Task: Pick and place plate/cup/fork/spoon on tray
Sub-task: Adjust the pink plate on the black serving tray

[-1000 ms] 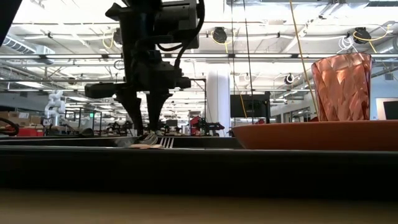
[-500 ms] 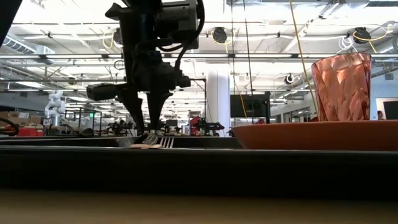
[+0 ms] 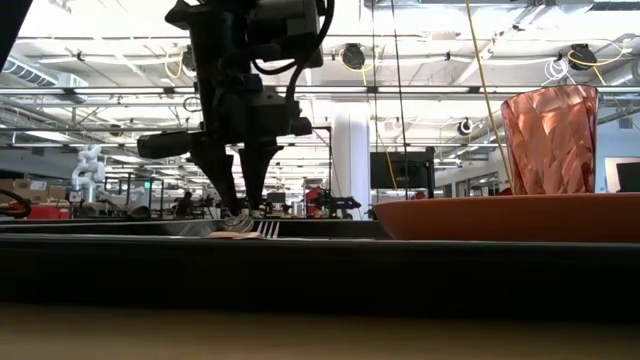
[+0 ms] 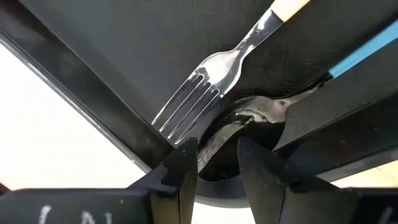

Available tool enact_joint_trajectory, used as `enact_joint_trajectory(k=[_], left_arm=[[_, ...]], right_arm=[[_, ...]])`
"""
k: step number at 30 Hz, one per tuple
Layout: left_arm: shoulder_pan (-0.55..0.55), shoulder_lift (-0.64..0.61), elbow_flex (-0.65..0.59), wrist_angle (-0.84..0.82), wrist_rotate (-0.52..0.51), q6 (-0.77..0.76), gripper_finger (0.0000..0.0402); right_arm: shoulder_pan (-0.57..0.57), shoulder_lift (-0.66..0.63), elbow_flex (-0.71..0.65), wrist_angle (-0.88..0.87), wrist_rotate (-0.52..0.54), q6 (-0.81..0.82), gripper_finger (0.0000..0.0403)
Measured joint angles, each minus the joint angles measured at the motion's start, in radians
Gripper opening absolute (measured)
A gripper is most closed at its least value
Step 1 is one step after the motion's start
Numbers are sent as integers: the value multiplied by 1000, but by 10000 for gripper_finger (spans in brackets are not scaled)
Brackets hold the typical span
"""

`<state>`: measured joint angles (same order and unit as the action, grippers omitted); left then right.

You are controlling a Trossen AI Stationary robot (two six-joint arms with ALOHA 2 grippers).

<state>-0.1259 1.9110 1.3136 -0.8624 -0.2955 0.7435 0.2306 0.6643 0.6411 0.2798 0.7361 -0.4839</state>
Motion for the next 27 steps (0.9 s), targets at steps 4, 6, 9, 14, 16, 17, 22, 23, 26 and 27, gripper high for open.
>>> enact_joint_trajectory(k=[4, 6, 9, 14, 16, 17, 22, 23, 26, 27], left_arm=[[-4, 0, 0, 8, -3, -1, 117], [-17, -4, 1, 29, -40, -2, 118], [-62, -13, 45, 55, -83, 26, 118], [-141, -13, 162, 131, -41, 112, 118], [-167, -14, 188, 191, 30, 173, 118], [-177, -14, 192, 215, 65, 212, 118], [-198, 25, 195, 324, 138, 358, 117], [-193, 41, 195, 324, 138, 372, 117], [-180, 86, 207, 323, 141, 413, 117], [-177, 93, 215, 325, 143, 431, 117]], right_arm=[[0, 0, 0, 0, 0, 0, 0], [0, 0, 0, 0, 0, -1, 0], [0, 0, 0, 0, 0, -2, 0], [0, 0, 0, 0, 0, -6, 0], [0, 0, 0, 0, 0, -5, 0], [0, 0, 0, 0, 0, -3, 0], [0, 0, 0, 0, 0, -1, 0], [0, 0, 0, 0, 0, -1, 0], [0, 0, 0, 0, 0, -2, 0], [0, 0, 0, 1, 0, -4, 0]])
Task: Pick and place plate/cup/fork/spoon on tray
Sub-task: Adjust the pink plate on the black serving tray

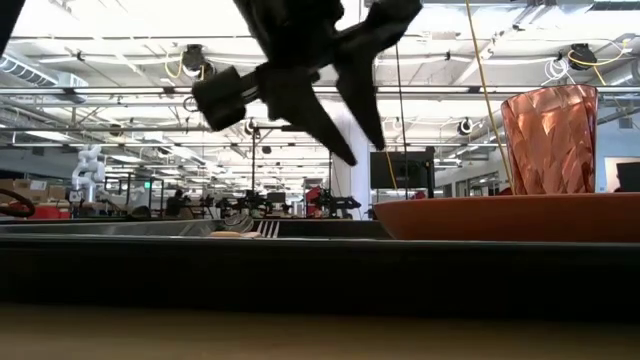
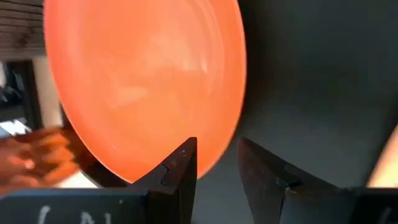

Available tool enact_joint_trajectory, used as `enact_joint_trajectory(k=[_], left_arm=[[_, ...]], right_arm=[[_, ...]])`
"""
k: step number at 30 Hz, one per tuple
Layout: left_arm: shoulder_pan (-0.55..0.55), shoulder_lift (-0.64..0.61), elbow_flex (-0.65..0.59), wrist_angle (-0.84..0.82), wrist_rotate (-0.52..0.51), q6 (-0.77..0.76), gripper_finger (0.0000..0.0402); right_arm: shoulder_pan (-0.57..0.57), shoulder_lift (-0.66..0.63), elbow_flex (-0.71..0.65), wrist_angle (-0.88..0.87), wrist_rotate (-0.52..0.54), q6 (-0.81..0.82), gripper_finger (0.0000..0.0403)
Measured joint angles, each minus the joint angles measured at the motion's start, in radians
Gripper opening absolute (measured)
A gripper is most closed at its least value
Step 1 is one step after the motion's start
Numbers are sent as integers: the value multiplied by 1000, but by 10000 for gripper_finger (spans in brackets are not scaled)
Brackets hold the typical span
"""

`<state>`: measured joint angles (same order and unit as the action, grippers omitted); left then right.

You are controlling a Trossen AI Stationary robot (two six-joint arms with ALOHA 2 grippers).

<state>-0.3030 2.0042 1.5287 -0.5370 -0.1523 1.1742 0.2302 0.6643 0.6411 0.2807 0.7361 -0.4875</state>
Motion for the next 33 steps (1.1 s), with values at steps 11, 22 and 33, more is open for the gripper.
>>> enact_joint_trajectory(k=[11, 22, 33], left_arm=[[1, 39, 72, -49, 105, 17, 117], [-1, 118, 74, -28, 174, 35, 117], [29, 161, 78, -5, 178, 50, 117]], right_arm=[[-1, 0, 0, 4, 0, 1, 0], [-1, 0, 0, 7, -2, 30, 0], [-1, 0, 0, -6, -2, 31, 0]])
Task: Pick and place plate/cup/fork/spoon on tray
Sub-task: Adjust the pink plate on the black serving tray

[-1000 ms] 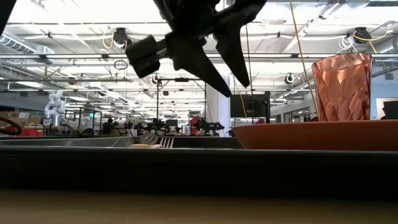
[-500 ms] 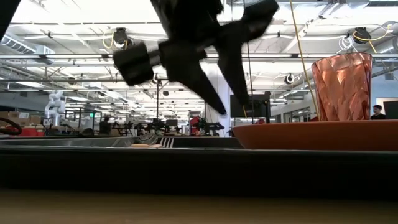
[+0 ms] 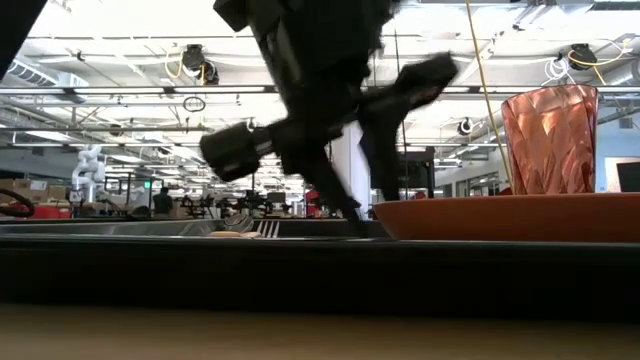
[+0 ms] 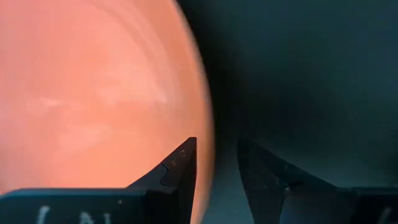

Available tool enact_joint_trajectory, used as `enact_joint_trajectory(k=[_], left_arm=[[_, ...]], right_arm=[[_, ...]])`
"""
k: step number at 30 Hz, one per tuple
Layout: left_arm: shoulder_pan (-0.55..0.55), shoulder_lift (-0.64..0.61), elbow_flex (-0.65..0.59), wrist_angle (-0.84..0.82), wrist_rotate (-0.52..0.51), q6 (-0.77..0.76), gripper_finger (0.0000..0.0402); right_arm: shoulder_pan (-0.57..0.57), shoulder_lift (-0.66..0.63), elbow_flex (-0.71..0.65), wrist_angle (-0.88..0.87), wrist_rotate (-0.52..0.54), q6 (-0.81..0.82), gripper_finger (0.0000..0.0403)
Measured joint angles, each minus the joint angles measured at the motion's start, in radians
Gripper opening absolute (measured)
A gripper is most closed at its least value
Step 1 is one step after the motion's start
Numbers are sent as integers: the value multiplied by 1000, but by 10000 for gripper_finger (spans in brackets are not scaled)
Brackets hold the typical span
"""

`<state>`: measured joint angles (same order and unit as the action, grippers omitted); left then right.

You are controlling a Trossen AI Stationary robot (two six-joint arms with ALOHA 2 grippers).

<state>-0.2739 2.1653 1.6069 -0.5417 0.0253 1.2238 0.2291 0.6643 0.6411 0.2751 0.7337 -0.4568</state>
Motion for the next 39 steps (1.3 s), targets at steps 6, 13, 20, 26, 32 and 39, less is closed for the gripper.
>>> enact_joint_trajectory(k=[6, 13, 20, 26, 32, 39], left_arm=[[0, 16, -1, -39, -28, 5, 111], [-1, 0, 5, -127, -129, -17, 43], [0, -21, 10, -194, -212, -77, 14], [2, -41, 9, -269, -224, -120, 22], [-13, -56, 8, -285, -219, -156, 23], [-39, -62, 8, -307, -199, -218, 23]], right_arm=[[0, 0, 0, -8, 2, 0, 0], [0, 0, 0, -17, 2, 0, 0], [0, 0, 0, -16, 2, 0, 0], [0, 0, 0, -16, 2, 0, 0], [0, 0, 0, -16, 2, 0, 0], [0, 0, 0, -17, 3, 8, 0]])
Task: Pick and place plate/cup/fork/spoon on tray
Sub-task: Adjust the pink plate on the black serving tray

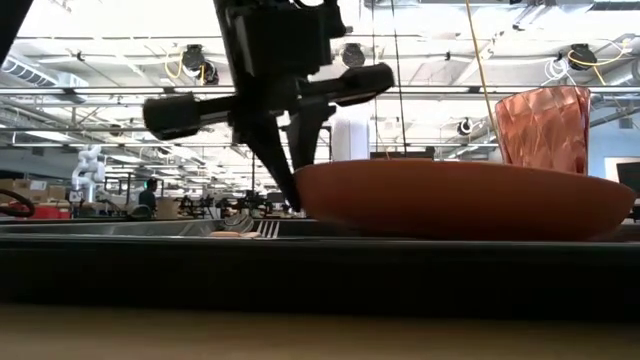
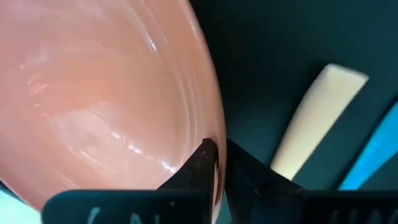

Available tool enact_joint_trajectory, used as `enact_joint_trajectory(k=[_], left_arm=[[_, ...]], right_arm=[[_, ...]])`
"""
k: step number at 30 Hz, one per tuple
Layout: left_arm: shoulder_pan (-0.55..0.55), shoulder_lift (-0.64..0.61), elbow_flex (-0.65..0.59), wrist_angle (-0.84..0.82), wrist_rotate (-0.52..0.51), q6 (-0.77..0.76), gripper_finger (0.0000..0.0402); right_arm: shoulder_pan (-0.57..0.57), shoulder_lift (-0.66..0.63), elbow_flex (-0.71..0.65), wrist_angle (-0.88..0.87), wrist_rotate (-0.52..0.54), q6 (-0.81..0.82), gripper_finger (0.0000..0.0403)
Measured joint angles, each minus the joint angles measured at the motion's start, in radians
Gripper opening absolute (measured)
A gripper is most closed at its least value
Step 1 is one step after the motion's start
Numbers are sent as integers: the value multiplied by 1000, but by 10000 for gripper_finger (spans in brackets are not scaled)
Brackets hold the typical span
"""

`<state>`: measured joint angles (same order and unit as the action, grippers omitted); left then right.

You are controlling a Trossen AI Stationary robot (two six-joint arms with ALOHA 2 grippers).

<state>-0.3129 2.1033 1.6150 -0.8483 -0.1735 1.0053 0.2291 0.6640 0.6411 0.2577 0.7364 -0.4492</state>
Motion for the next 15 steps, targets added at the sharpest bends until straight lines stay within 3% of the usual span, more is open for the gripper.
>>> enact_joint_trajectory(k=[15], left_arm=[[-15, 0, 0, -16, 41, -73, 24]], right_arm=[[0, 0, 0, 0, 0, 0, 0]])
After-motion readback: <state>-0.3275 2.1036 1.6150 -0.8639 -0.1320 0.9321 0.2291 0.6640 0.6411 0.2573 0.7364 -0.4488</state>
